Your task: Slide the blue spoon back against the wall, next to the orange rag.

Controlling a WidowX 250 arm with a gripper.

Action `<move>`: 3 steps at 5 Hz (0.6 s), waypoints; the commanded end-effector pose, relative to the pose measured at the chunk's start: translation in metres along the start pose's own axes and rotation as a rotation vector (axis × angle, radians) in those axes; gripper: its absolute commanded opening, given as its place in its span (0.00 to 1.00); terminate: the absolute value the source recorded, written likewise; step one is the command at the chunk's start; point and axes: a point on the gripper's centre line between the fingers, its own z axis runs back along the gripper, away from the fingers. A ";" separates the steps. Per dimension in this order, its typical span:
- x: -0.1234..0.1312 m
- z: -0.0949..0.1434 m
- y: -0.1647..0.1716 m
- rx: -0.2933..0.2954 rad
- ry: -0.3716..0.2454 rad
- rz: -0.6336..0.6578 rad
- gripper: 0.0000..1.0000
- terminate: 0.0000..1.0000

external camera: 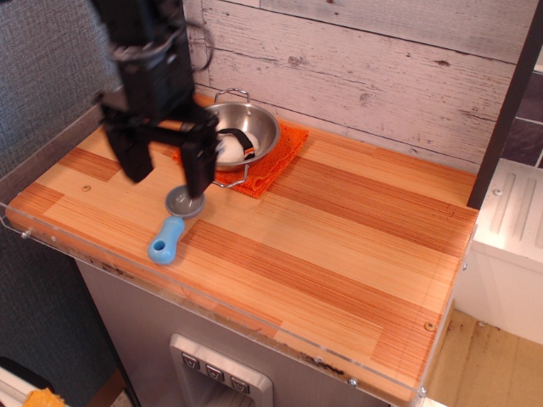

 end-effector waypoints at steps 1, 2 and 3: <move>0.007 -0.033 0.019 0.147 -0.029 0.011 1.00 0.00; 0.013 -0.042 0.021 0.153 -0.036 0.037 1.00 0.00; 0.013 -0.058 0.021 0.113 0.005 0.047 1.00 0.00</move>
